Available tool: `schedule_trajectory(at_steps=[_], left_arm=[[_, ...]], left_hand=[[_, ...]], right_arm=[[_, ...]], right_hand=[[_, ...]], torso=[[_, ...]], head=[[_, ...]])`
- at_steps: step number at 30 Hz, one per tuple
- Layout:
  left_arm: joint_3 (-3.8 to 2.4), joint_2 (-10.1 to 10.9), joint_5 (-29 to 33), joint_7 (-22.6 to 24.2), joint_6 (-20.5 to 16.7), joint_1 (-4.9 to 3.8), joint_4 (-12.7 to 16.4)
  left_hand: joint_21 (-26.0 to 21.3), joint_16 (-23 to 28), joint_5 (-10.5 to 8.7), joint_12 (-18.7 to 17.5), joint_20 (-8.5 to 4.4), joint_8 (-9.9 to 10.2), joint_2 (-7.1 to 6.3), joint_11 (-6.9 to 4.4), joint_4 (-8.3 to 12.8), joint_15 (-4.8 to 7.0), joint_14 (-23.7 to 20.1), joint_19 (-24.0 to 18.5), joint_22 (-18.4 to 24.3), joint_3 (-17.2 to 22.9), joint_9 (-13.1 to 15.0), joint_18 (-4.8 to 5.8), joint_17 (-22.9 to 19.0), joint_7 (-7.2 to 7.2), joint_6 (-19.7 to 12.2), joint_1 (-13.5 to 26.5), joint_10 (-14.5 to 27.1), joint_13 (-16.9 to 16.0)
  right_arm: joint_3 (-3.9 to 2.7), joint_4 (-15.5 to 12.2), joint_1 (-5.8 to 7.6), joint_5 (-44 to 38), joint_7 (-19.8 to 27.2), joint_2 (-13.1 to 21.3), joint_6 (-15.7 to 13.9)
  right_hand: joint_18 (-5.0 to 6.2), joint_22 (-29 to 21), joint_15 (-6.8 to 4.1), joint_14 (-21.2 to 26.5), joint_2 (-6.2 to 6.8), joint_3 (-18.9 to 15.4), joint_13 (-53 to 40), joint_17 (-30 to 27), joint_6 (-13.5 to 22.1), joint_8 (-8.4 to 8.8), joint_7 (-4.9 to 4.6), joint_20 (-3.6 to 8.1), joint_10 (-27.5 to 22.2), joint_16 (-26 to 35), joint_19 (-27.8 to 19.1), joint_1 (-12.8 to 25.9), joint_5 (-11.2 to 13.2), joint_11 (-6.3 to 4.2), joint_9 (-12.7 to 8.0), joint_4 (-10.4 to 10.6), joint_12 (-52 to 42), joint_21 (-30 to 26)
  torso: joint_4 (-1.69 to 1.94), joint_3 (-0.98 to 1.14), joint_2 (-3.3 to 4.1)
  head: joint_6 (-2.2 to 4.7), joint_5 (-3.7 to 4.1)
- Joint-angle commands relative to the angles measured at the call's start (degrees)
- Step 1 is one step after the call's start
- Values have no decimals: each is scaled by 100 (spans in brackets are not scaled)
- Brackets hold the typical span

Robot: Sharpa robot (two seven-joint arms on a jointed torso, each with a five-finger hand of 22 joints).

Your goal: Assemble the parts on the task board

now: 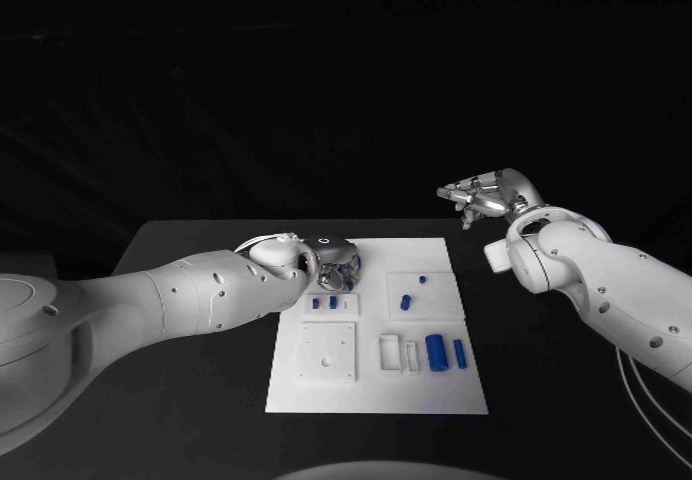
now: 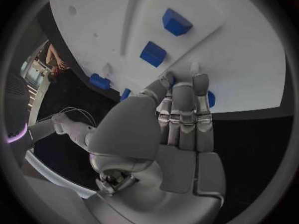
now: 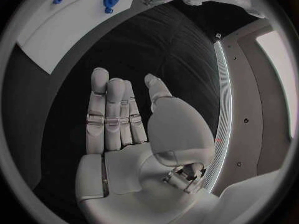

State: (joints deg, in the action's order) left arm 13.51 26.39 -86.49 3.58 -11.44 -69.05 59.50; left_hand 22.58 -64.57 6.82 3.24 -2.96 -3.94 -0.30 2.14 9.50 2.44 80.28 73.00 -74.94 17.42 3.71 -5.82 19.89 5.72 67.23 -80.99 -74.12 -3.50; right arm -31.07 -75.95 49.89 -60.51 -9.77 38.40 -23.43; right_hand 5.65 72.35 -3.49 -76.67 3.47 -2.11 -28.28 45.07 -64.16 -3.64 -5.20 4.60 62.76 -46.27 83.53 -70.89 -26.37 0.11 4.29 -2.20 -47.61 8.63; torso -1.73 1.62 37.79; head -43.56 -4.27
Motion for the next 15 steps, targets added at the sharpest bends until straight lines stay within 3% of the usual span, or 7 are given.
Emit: schedule_trajectory(at_steps=[1, 6, 11, 15], left_arm=[[-2, 102, 100, -65, -127, 26, 139], [-148, 252, 333, -123, -147, 20, 342], [-340, 427, 568, -154, -38, 1, 560], [-432, 572, 638, -167, 43, -36, 696]], left_hand=[[22, -28, -5, 17, -12, 32, 21, 18, -5, -2, 43, -30, -119, 38, 0, -97, -13, -3, 24, 20, -15, 9], [31, -18, -10, 16, -11, 30, 11, 24, -5, -5, 43, -35, -117, 50, 0, -97, -18, -1, 8, 26, 7, 10], [34, -6, -27, 16, -16, 32, -5, 27, -22, -2, 37, -41, -111, 45, -1, -88, -23, 1, -10, 48, 27, 10], [30, 0, -34, 17, -16, 29, -13, 30, -31, -4, 35, -47, -110, 36, 1, -82, -26, 1, -16, 48, 36, 10]], right_arm=[[-3, -6, -1, 6, 82, 7, 76], [-3, 7, -1, 7, 83, 12, 80], [-3, 12, -1, 9, 81, 24, 84], [-3, 13, -1, 10, 78, 32, 88]], right_hand=[[7, 8, 0, 27, -1, 11, 7, -8, 36, 2, 6, 0, -41, -20, 100, 14, -15, -10, -4, 38, -26, -36], [7, 8, 0, 27, -1, 11, 7, -8, 36, 2, 6, 0, -41, -20, 100, 14, -15, -10, -4, 38, -26, -36], [7, 13, 0, 27, 3, 13, 10, -11, 39, 3, 5, 0, -43, -23, 104, 9, -28, -11, -4, 46, -28, -43], [7, 13, 0, 27, 3, 13, 10, -11, 39, 3, 5, 0, -43, -23, 104, 9, -28, -11, -4, 46, -28, -43]], torso=[[15, -4, -8], [2, -7, -1], [10, -5, -3], [7, -2, -2]], head=[[17, -2], [31, -20], [25, -24], [25, -33]])
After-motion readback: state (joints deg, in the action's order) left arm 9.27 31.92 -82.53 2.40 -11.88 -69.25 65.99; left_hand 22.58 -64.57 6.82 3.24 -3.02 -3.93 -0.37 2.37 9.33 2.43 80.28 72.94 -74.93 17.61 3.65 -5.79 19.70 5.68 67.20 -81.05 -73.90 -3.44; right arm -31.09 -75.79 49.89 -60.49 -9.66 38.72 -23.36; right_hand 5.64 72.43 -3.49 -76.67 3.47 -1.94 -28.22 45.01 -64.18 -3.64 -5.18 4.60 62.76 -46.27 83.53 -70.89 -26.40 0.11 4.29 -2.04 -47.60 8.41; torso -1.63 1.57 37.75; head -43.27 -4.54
